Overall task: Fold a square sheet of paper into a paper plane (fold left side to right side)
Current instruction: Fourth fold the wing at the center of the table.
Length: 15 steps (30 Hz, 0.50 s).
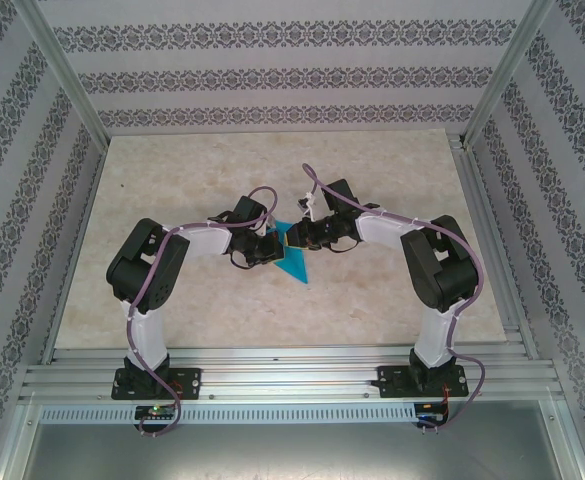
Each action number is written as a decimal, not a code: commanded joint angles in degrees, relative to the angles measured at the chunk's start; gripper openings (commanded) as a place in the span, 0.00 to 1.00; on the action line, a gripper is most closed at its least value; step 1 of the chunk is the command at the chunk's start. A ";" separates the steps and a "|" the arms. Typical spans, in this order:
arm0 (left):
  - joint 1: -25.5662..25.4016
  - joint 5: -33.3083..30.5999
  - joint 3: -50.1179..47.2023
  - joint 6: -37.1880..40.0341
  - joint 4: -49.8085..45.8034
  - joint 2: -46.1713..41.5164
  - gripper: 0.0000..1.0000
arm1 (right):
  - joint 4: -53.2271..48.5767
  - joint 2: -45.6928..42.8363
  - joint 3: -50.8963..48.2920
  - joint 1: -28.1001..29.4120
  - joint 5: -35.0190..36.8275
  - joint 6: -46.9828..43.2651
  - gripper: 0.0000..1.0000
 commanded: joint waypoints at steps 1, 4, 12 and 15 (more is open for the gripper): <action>-0.48 -2.31 -0.86 1.15 -1.79 2.74 0.05 | -0.58 -0.82 1.98 0.77 0.89 -1.65 0.26; -0.52 -2.23 -0.79 1.15 -1.81 2.71 0.05 | -1.60 -0.73 2.64 0.83 1.20 -2.27 0.26; -0.43 -2.32 -0.53 1.12 -2.01 2.76 0.05 | -2.71 -2.07 1.94 2.14 5.96 -5.60 0.32; -0.43 -2.26 -0.42 1.12 -2.05 2.78 0.06 | -1.88 -3.84 0.09 2.93 9.51 -7.06 0.38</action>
